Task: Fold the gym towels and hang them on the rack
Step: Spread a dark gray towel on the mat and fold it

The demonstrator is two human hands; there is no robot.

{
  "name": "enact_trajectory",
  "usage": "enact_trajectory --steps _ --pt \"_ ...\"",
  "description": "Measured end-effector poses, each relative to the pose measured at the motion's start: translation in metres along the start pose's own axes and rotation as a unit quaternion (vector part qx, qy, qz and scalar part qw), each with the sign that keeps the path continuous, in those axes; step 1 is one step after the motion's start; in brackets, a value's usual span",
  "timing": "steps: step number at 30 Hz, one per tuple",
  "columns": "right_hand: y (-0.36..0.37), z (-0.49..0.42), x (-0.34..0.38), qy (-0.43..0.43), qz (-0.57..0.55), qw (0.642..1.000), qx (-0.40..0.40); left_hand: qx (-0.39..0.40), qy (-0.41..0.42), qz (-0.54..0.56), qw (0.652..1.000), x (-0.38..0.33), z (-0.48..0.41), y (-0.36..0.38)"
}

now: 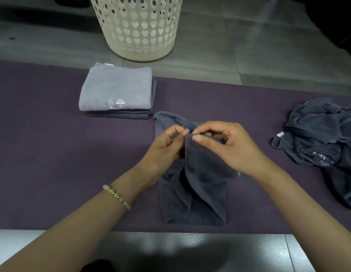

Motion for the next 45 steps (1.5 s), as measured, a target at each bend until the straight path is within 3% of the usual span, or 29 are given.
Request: enact_trajectory --steps 6,11,13,16,19,21,23,25,27,28,31,33,37,41,45 --pt "-0.008 0.003 -0.019 0.012 0.009 0.997 -0.079 -0.006 0.0 -0.001 1.0 0.003 0.001 0.011" --pt "-0.005 0.003 -0.025 0.022 -0.037 0.996 -0.084 -0.044 0.032 0.001 0.999 0.003 0.001 0.012" --pt "-0.006 0.004 -0.033 0.065 -0.055 0.995 -0.055 -0.062 0.042 0.004 0.997 0.004 -0.003 0.007" --pt "-0.007 0.016 -0.059 0.162 -0.041 0.985 0.041 -0.092 0.041 0.126 0.987 -0.001 -0.01 -0.005" --pt "-0.007 0.029 -0.085 0.195 -0.009 0.977 0.087 -0.191 0.029 0.181 0.964 0.001 -0.013 -0.035" --pt "-0.003 0.035 -0.095 0.206 -0.007 0.972 0.117 -0.233 0.028 0.062 0.97 0.009 -0.012 -0.058" --pt "0.001 0.036 -0.1 0.207 -0.003 0.968 0.14 -0.219 0.036 -0.149 0.964 0.014 -0.009 -0.071" --pt "0.001 0.034 -0.103 0.205 -0.006 0.968 0.146 -0.183 0.035 -0.401 0.897 0.021 -0.004 -0.079" --pt "0.002 0.031 -0.102 0.205 -0.036 0.967 0.145 -0.146 0.027 -0.553 0.82 0.028 0.002 -0.081" --pt "0.003 0.029 -0.1 0.205 -0.056 0.967 0.139 -0.111 0.014 -0.559 0.822 0.031 0.004 -0.079" --pt "0.013 0.02 -0.095 0.212 -0.118 0.963 0.113 0.018 -0.015 -0.424 0.905 0.037 0.006 -0.053" --pt "0.024 0.012 -0.093 0.218 -0.138 0.96 0.109 0.043 -0.007 -0.33 0.943 0.037 0.005 -0.033" --pt "0.034 0.007 -0.097 0.235 -0.152 0.953 0.114 -0.011 -0.039 -0.217 0.975 0.037 0.0 -0.027" --pt "0.027 0.021 -0.111 0.292 -0.146 0.934 0.146 -0.105 -0.074 -0.139 0.982 0.043 -0.005 -0.055" --pt "0.002 0.035 -0.13 0.297 -0.08 0.945 0.114 -0.159 -0.092 -0.17 0.968 0.05 -0.003 -0.088"
Point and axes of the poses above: each hand's wrist, its own z-axis away from the middle knuckle, its own y-axis out of the palm, x = y × z, the point moved 5 cm from there along -z, towards the middle knuckle, and after that the axes turned 4 degrees about -y, right-handed, at the moved point
